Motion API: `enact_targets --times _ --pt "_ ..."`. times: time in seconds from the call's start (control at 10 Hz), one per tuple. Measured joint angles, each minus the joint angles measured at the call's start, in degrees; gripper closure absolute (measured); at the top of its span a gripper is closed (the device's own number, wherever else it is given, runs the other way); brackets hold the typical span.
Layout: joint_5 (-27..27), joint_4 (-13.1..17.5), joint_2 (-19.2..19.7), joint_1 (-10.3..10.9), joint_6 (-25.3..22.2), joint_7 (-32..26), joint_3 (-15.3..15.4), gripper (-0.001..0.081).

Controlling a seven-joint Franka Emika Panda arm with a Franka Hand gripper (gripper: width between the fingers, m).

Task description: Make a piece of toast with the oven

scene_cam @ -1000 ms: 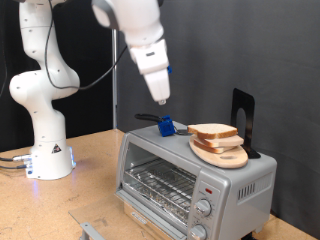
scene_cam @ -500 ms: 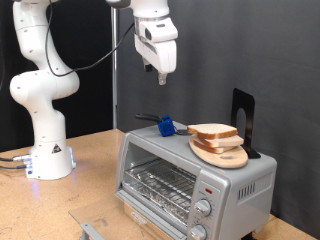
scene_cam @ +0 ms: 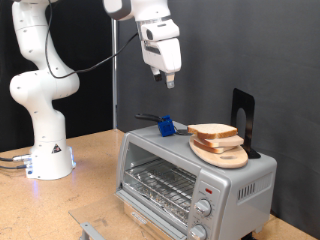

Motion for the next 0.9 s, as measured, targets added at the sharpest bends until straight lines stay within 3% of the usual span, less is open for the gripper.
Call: enact_targets --times 0.4,0.7,0.9 --pt "5.6 -5.8 -4.2 0.1 1.9 0.8 0.1 0.0001" --pt "7.6 -7.0 -5.1 0.1 -1.0 0.8 -0.1 0.0001" --pt "7.6 -7.3 -4.9 0.1 0.5 0.8 0.1 0.0001"
